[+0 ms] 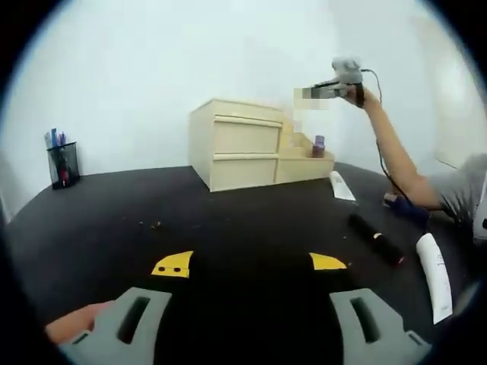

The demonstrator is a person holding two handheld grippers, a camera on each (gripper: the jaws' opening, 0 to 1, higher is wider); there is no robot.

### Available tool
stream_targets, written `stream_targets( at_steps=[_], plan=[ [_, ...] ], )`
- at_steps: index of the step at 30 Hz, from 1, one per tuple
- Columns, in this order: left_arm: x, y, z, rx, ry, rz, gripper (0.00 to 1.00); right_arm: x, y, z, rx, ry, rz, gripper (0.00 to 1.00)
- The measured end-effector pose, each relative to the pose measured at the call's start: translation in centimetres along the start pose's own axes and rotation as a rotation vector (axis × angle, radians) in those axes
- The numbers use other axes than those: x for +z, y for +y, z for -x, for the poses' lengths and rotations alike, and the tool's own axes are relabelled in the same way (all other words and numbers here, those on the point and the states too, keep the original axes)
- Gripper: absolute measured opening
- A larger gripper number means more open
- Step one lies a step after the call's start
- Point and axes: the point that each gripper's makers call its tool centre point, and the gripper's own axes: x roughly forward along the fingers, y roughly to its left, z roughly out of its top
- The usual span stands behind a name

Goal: Open the drawer, pick up the cosmetic bottles from the table one by one, place them into the drawer, release the gripper, close the drawer, and move the gripper away

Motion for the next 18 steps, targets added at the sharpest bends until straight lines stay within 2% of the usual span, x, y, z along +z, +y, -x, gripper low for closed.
stream_targets(
  at_steps=[3, 5, 8, 14, 18],
  plan=[
    [0.1, 0.1, 0.0, 0.003, -0.003, 0.005, 0.52, 1.6, 0.3, 1.2, -0.006, -0.006, 0.026, 0.13],
    [0.1, 0.3, 0.2, 0.01, -0.003, 0.008, 0.52, 2.5, 0.8, 2.3, 0.018, 0.009, 0.074, 0.13],
    [0.1, 0.4, 0.2, 0.016, -0.003, 0.012, 0.52, 3.5, 0.3, 4.5, 0.008, 0.012, 0.085, 0.13],
    [0.1, 0.3, 0.3, 0.02, -0.005, 0.017, 0.52, 4.2, -1.3, 9.5, -0.032, 0.025, 0.118, 0.13],
    [0.0, 0.1, 0.3, 0.025, -0.003, 0.006, 0.52, 4.3, -1.9, 12.0, -0.055, 0.021, 0.101, 0.13]
  ],
)
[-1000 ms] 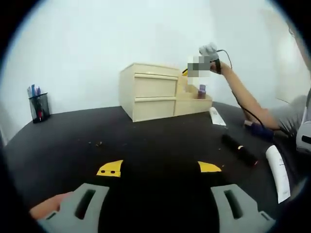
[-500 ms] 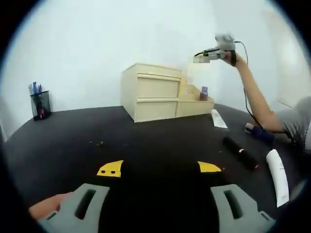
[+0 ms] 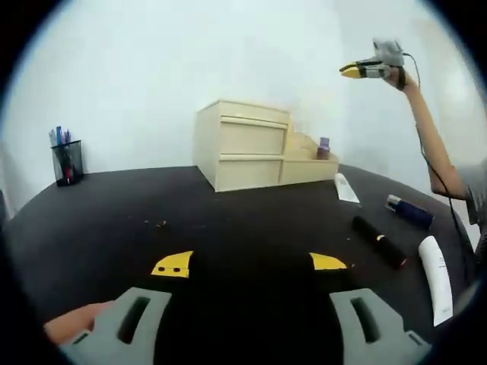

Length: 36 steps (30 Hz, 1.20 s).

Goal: Open the drawer, pick up the cosmetic bottles from the table one by one, place them into the drawer, release the gripper, close the drawer, and move the gripper away

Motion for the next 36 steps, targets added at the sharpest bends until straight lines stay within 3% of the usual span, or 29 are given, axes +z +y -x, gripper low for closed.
stream_targets(
  at_steps=[5, 9, 13, 16, 19, 23, 25, 26, 27, 28, 36],
  plan=[
    [0.1, 0.3, 0.1, 0.004, -0.002, 0.006, 0.52, -0.4, 2.0, 1.2, 0.013, -0.011, -0.008, 0.13],
    [0.1, 0.4, 0.1, 0.003, -0.003, 0.007, 0.53, -1.1, 5.7, 2.0, 0.091, 0.002, -0.016, 0.16],
    [0.2, 0.3, 0.2, -0.003, -0.005, 0.009, 0.53, -1.7, 7.7, 3.2, 0.127, 0.019, -0.017, 0.19],
    [0.2, 0.3, 0.2, -0.005, -0.006, 0.009, 0.53, -1.9, 9.3, 4.1, 0.163, 0.019, -0.025, 0.31],
    [0.2, 0.2, 0.2, -0.007, -0.009, 0.012, 0.53, -2.1, 10.2, 4.5, 0.19, 0.019, -0.031, 0.33],
    [0.2, 0.3, 0.3, -0.006, -0.01, 0.015, 0.53, -1.9, 11.6, 4.5, 0.244, -0.026, -0.053, 0.35],
    [0.2, 0.2, 0.3, -0.005, -0.009, 0.014, 0.53, -1.8, 13.3, 4.3, 0.312, -0.073, -0.078, 0.35],
    [0.1, 0.1, 0.3, -0.005, -0.009, 0.014, 0.53, -2.2, 14.3, 4.3, 0.374, -0.064, -0.033, 0.37],
    [0.1, -0.1, 0.3, -0.007, -0.009, 0.012, 0.53, -2.4, 14.4, 4.1, 0.385, -0.049, -0.039, 0.43],
    [0.2, -0.3, 0.4, -0.015, -0.012, 0.011, 0.54, -2.2, 14.3, 3.8, 0.366, -0.058, -0.081, 0.49],
    [1.4, -0.5, 0.8, -0.039, -0.07, 0.032, 0.6, -3.7, 15.5, 3.4, 0.421, -0.033, -0.066, 0.66]
  ],
)
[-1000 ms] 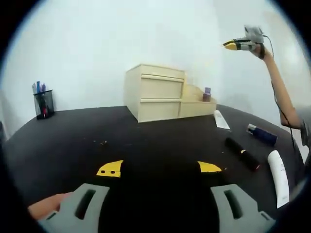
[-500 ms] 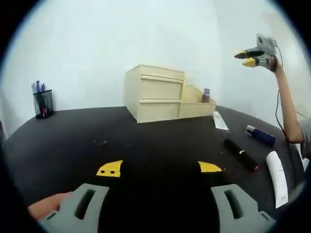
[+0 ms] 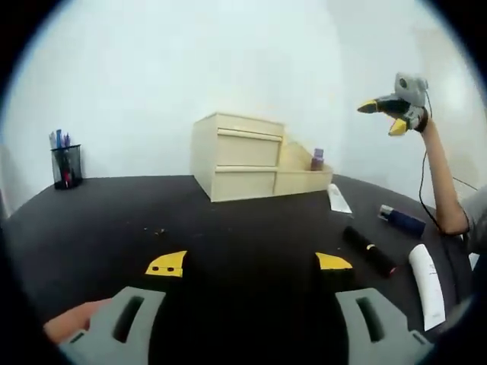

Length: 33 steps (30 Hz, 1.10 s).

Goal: Open the drawer, pick up the cosmetic bottles from the table one by one, place them into the drawer, release the gripper, close the drawer, and move the gripper away

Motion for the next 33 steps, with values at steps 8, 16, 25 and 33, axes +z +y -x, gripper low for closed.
stream_targets(
  at_steps=[8, 16, 25, 33],
  plan=[
    [5.7, -2.5, -1.4, -0.1, -0.182, 0.18, 0.63, -1.0, -0.1, 0.0, 0.004, 0.02, -0.017, 0.78],
    [11.4, -5.5, -4.9, -0.159, -0.34, 0.389, 0.7, -1.2, 0.6, 0.2, 0.021, 0.006, -0.015, 0.89],
    [15.5, -3.0, -6.3, -0.164, -0.612, 0.771, 0.76, -1.0, 0.5, -0.4, 0.035, -0.028, -0.034, 0.92],
    [15.4, -1.2, -8.2, -0.149, -0.678, 0.926, 0.73, -0.8, 0.2, -0.8, 0.043, -0.05, -0.061, 0.81]
  ],
)
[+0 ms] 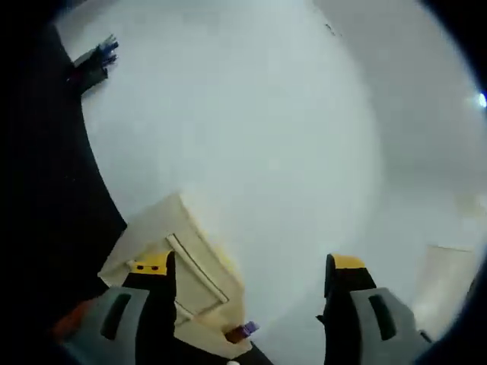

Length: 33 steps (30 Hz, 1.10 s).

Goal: Open the drawer, pick up the cosmetic bottles from the table one by one, place them into the drawer, release the gripper, close the drawer, and move the gripper away

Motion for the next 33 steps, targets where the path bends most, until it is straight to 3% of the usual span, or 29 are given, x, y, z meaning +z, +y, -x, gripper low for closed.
stream_targets(
  at_steps=[3, 8, 13, 18, 21, 33],
  plan=[
    [-0.4, 0.6, -0.5, 0.012, -0.003, 0.031, 0.71, 0.2, -0.2, -0.2, -0.001, -0.013, -0.004, 0.72],
    [-1.1, 1.7, -1.0, 0.036, -0.025, 0.086, 0.57, 0.6, -1.3, -0.5, 0.018, -0.016, -0.003, 0.67],
    [-1.1, 3.0, -1.2, 0.07, -0.099, 0.205, 0.46, 0.7, -1.9, -0.5, 0.017, -0.016, -0.002, 0.65],
    [0.2, 4.3, -1.5, 0.072, -0.194, 0.292, 0.36, 0.8, -2.5, -0.7, 0.015, -0.01, 0.006, 0.63],
    [-0.1, 5.1, -1.9, 0.088, -0.185, 0.295, 0.29, 0.7, -2.2, -0.8, 0.02, -0.002, 0.014, 0.63],
    [0.4, 6.3, -2.2, 0.086, -0.24, 0.334, 0.25, 0.5, -1.9, -0.8, 0.015, 0.002, 0.024, 0.61]
  ],
)
